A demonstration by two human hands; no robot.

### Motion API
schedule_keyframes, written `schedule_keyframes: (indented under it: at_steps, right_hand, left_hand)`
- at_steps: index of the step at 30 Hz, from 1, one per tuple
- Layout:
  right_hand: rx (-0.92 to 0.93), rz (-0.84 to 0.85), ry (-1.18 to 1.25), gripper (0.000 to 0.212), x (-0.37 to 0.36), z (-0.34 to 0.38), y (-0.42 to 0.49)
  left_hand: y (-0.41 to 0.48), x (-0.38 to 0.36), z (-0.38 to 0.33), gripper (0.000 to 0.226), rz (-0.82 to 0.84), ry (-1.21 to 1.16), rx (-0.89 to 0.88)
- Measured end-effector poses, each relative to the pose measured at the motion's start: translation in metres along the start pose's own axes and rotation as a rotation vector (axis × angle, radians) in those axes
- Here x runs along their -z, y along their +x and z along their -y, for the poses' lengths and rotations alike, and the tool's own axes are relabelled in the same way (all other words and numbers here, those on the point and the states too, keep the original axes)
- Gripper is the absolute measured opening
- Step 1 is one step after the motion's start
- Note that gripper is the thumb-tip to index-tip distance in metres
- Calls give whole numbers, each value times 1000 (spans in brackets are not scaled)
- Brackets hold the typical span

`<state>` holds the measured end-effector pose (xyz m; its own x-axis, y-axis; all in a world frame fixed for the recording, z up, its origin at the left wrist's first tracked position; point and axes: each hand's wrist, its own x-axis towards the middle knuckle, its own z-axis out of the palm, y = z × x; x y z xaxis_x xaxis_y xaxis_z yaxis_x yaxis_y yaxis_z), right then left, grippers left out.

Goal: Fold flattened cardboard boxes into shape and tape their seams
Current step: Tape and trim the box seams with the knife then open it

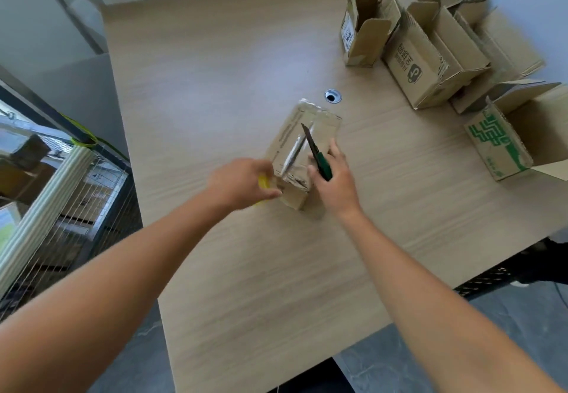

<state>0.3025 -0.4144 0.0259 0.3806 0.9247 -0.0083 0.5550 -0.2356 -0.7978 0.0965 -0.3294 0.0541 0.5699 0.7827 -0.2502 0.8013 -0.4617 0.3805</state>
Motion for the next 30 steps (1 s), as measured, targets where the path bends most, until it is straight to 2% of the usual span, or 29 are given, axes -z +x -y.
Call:
schedule_keyframes:
  at_steps: [2,4,6,7,9,11,13,15,19,24,27,30]
  right_hand:
    - [57,233,13,29,18,-5,19]
    - [104,417,-86,40,32,-3,33]
    - [143,478,-176,42,37,4,39]
    - [183,443,-215,38,38,10,37]
    - [279,221,-189,26,35,24,23]
    - [206,21,92,10,30,40,-8]
    - [-29,89,486,8,22,63,-44]
    - [-188,162,663,15,16,80,-68]
    - [-199,146,691,18,13,97,-85]
    - [-148,105,593,8,12,99,-87]
    - [-95,115,529,10,16,100,-86]
    - [-171,124,601,12,21,100,-84]
  left_hand:
    - [-19,-5,-7,36,16,-65,24]
    - [-34,-1,-10,31,-17,-144,28]
    - [-47,11,-11,22,-53,-268,44]
    - [-53,18,-10,16,-52,-352,68]
    - [-61,32,-12,18,-14,-504,105]
    - [-66,44,-15,22,5,-565,96]
    - [-72,52,-19,24,-6,-587,61]
    - [-77,56,-25,25,-4,-622,11]
    - [-85,56,-34,26,10,-686,-49]
    - [-90,49,-37,29,-19,-622,-73]
    - [-95,44,-35,30,-48,-554,-147]
    - [-97,46,-23,44,106,-836,-156]
